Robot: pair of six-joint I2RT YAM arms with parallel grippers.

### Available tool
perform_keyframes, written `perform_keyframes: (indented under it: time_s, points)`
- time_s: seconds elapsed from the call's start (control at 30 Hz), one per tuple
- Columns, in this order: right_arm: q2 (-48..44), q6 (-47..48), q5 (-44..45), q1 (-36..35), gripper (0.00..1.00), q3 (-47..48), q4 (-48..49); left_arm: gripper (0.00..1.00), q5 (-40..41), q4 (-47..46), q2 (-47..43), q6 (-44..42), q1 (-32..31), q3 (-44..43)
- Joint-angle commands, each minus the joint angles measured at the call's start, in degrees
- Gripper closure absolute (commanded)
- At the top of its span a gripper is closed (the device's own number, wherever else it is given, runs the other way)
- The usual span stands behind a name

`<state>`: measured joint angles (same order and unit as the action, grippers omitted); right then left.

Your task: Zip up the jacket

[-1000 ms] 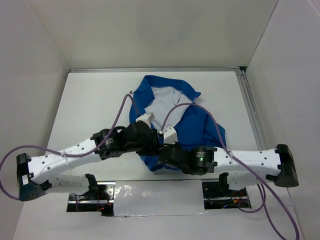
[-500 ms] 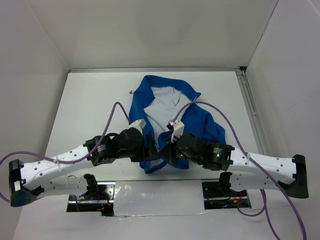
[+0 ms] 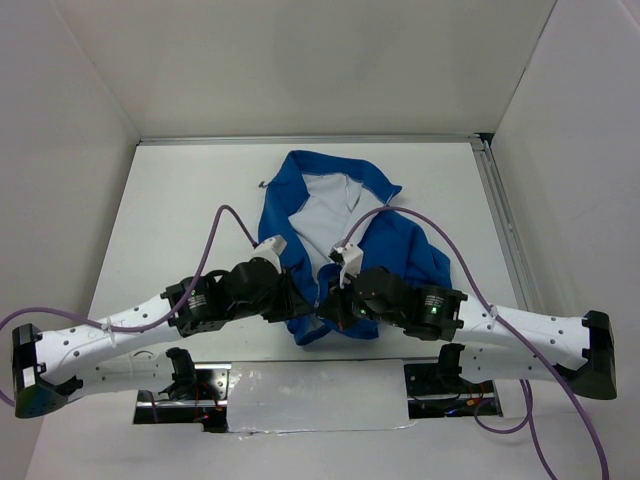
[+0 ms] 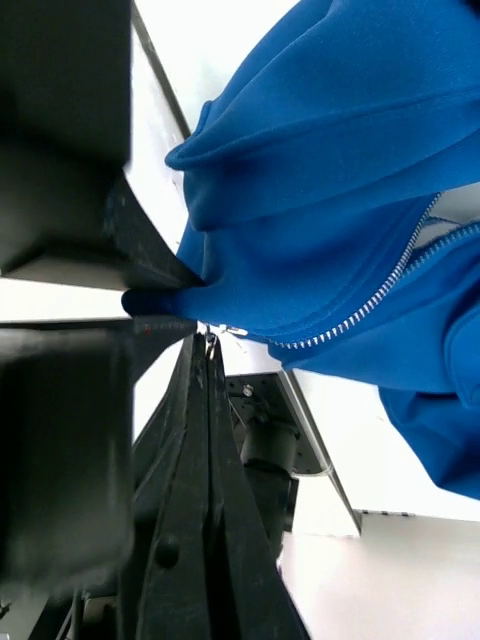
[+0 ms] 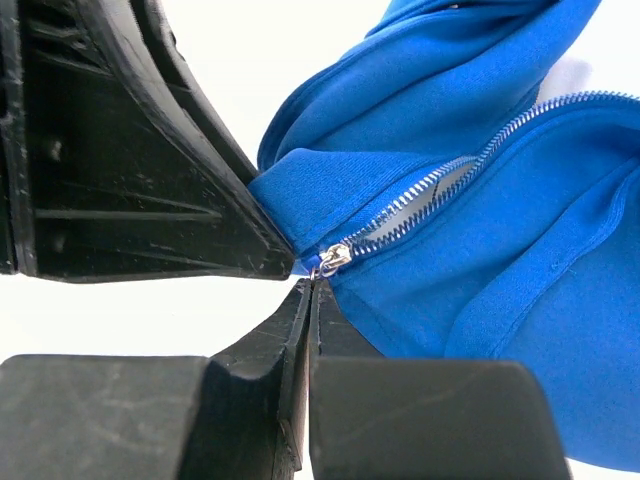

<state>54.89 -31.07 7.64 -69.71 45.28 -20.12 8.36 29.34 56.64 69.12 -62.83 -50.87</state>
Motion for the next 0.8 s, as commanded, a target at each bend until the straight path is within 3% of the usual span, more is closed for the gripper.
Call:
perform_keyframes:
  time_s: [0.0,0.07,0.1,0.23,0.47,0.7,0.77]
  points:
    - [0.13,-0.39,0.10,0.89,1.00,1.04,3.77,0.78,0.69,-4.82,-1.97,-1.97,-0.37,0.42]
    - [0.30,0.39,0.44,1.07,1.00,1.57,4.65,0.87,0.26,-4.82,-1.89,-2.85,-0.28,0.34]
    - [0.48,0.66,0.79,0.90,1.00,2.00,4.65,1.00,0.17,-4.82,-1.80,-3.03,-0.28,0.25]
    - [2.67,2.68,5.80,0.90,1.00,5.34,0.10,1.00,-0.19,-4.39,-0.92,-4.96,-0.37,0.07]
    - [7.67,2.51,26.62,1.07,1.00,8.86,-13.00,1.00,-1.76,2.91,-0.04,-5.23,-0.37,-2.39]
    - [10.67,7.33,28.22,4.75,1.00,10.35,-4.77,1.00,-9.41,5.55,1.63,-6.89,-0.36,-0.11]
    - [13.73,8.56,29.10,9.05,1.00,12.80,-3.09,1.00,-10.38,7.99,1.28,-5.50,-0.45,1.03]
